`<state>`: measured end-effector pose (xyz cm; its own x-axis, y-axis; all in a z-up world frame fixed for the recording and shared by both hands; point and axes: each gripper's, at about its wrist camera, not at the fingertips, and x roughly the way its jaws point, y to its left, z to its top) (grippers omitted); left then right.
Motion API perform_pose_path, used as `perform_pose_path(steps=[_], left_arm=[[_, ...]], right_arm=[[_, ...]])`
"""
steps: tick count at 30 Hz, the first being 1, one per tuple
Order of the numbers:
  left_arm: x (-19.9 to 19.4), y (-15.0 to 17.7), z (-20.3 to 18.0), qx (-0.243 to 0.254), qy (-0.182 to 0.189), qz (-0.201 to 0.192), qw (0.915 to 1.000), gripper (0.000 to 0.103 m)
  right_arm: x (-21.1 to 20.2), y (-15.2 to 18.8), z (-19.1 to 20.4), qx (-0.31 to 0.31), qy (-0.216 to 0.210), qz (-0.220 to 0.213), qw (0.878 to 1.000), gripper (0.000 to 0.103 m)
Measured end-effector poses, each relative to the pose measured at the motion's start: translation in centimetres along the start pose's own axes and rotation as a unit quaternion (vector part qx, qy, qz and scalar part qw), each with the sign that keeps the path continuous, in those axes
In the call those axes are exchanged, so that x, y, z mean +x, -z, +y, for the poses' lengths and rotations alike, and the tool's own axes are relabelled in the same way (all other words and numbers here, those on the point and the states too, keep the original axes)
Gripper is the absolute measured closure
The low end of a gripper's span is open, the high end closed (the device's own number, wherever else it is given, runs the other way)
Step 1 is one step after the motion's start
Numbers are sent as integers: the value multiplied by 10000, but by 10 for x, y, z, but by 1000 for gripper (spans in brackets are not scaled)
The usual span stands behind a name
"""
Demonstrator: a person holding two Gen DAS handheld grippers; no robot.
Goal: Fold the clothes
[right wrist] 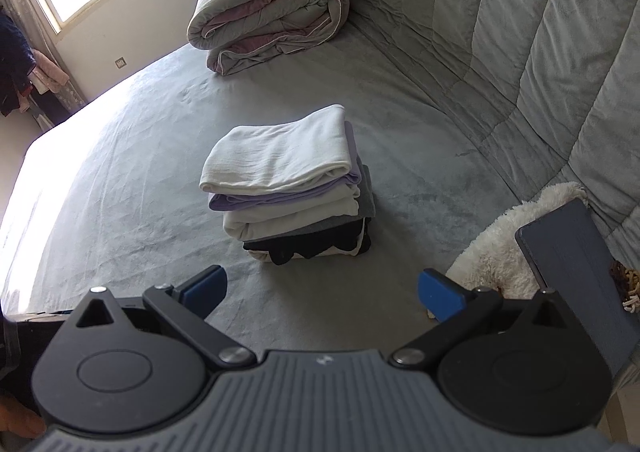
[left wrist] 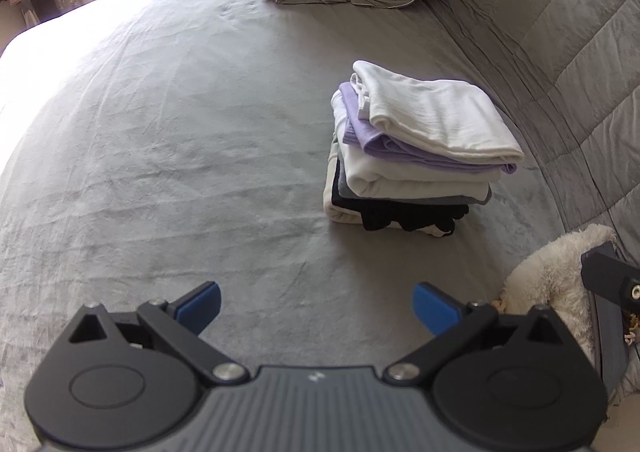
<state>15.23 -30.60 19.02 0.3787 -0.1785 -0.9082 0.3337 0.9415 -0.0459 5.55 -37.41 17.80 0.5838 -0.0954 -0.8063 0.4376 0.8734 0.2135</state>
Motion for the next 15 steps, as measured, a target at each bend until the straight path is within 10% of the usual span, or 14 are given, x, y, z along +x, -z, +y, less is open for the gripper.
perform_pose_path(steps=[15], left_arm=[[-11, 2, 3, 16, 120, 15, 9999, 1]], right_arm=[[-11, 1, 8, -51, 32, -76, 10000, 0]])
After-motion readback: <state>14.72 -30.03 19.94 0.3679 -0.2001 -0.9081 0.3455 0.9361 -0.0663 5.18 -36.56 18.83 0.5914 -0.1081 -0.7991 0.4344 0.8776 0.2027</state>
